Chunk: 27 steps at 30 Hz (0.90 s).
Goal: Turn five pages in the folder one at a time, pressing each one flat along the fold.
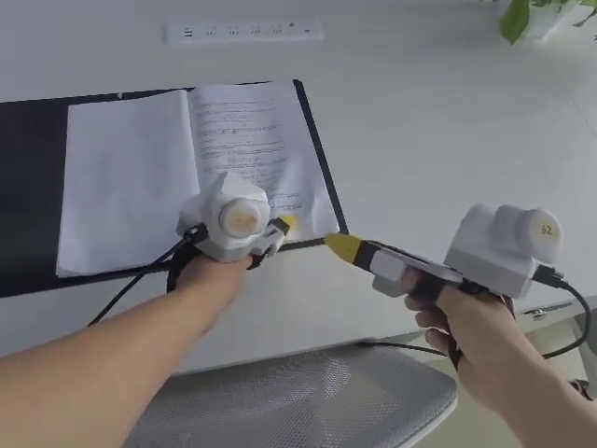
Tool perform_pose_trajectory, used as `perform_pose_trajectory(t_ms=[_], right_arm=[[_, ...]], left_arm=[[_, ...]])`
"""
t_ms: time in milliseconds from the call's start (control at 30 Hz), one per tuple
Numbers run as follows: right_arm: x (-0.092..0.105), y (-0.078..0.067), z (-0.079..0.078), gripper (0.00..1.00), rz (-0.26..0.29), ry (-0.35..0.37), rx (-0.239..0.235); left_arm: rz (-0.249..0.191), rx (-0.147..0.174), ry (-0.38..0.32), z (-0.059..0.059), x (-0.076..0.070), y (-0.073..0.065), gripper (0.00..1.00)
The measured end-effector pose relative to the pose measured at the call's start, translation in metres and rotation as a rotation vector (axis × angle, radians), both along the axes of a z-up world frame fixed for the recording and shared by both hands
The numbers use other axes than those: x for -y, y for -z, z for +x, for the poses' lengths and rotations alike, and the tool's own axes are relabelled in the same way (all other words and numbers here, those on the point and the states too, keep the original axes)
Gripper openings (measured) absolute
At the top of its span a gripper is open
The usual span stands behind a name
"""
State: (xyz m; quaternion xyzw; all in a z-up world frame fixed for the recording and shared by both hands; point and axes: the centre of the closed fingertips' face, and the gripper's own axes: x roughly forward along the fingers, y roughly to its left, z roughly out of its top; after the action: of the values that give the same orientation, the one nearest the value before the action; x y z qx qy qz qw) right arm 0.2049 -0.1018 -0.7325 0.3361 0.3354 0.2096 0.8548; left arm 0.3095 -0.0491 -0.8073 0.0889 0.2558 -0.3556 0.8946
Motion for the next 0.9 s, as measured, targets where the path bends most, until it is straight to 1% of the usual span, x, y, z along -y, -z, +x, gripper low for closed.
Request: perform_pose_trajectory(t_ms=[33, 67, 133, 167, 267, 300, 367, 400, 433, 500, 533, 567, 633, 667, 733, 767, 800, 833, 900], right_arm=[[0.0, -0.001, 0.001, 0.38, -0.006, 0.001, 0.006], [0.0, -0.002, 0.002, 0.38, -0.038, 0.001, 0.019], [-0.006, -0.005, 0.0, 0.38, -0.026, 0.003, 0.014], [-0.008, -0.006, 0.0, 0.38, -0.026, 0.003, 0.012], [-0.007, -0.003, 0.005, 0.38, -0.018, 0.01, 0.007], [-0.007, -0.003, 0.007, 0.38, -0.018, 0.013, 0.008], [-0.006, -0.002, 0.014, 0.38, -0.004, 0.032, 0.013], [-0.005, -0.002, 0.017, 0.38, 0.008, 0.044, 0.013], [-0.002, -0.002, 0.024, 0.38, 0.023, 0.07, 0.023], [0.001, 0.001, 0.033, 0.38, 0.051, 0.099, 0.011], [0.003, 0.004, 0.036, 0.38, 0.057, 0.104, 0.008], [0.005, 0.007, 0.041, 0.37, 0.061, 0.108, -0.002], [0.005, 0.011, 0.046, 0.36, 0.058, 0.103, 0.002], [0.004, 0.014, 0.047, 0.37, 0.057, 0.097, -0.01], [0.002, 0.019, 0.052, 0.38, 0.045, 0.084, -0.009], [0.001, 0.022, 0.053, 0.38, 0.031, 0.07, -0.015], [0.0, 0.027, 0.054, 0.39, 0.006, 0.052, -0.016], [0.0, 0.029, 0.056, 0.39, -0.005, 0.053, -0.017], [-0.002, 0.032, 0.059, 0.39, 0.001, 0.049, -0.023]], left_arm=[[0.0, -0.001, -0.001, 0.001, -0.002, 0.0, 0.29], [-0.001, 0.0, -0.006, 0.002, -0.003, 0.0, 0.27], [-0.001, -0.005, -0.007, 0.004, -0.005, 0.0, 0.22], [0.0, 0.0, -0.005, 0.004, -0.005, -0.002, 0.22], [-0.004, 0.0, -0.014, 0.004, -0.008, -0.005, 0.17], [-0.007, -0.006, -0.016, 0.005, -0.009, -0.004, 0.16], [-0.006, -0.005, -0.016, 0.006, -0.009, -0.003, 0.15], [-0.013, -0.012, -0.023, 0.007, -0.011, -0.003, 0.14], [-0.017, -0.015, -0.027, 0.007, -0.011, -0.003, 0.14], [-0.015, -0.014, -0.027, 0.007, -0.012, -0.004, 0.13], [-0.019, -0.015, -0.029, 0.007, -0.012, -0.004, 0.13], [-0.021, -0.015, -0.031, 0.007, -0.012, -0.003, 0.13], [-0.023, -0.016, -0.035, 0.007, -0.013, -0.004, 0.12], [-0.024, -0.016, -0.037, 0.007, -0.013, -0.004, 0.12], [-0.029, -0.017, -0.04, 0.007, -0.014, -0.005, 0.11], [-0.029, -0.016, -0.039, 0.007, -0.014, -0.004, 0.11], [-0.03, -0.017, -0.04, 0.007, -0.015, -0.004, 0.11], [-0.028, -0.016, -0.039, 0.007, -0.014, -0.004, 0.11], [-0.028, -0.017, -0.04, 0.007, -0.014, -0.004, 0.11]])
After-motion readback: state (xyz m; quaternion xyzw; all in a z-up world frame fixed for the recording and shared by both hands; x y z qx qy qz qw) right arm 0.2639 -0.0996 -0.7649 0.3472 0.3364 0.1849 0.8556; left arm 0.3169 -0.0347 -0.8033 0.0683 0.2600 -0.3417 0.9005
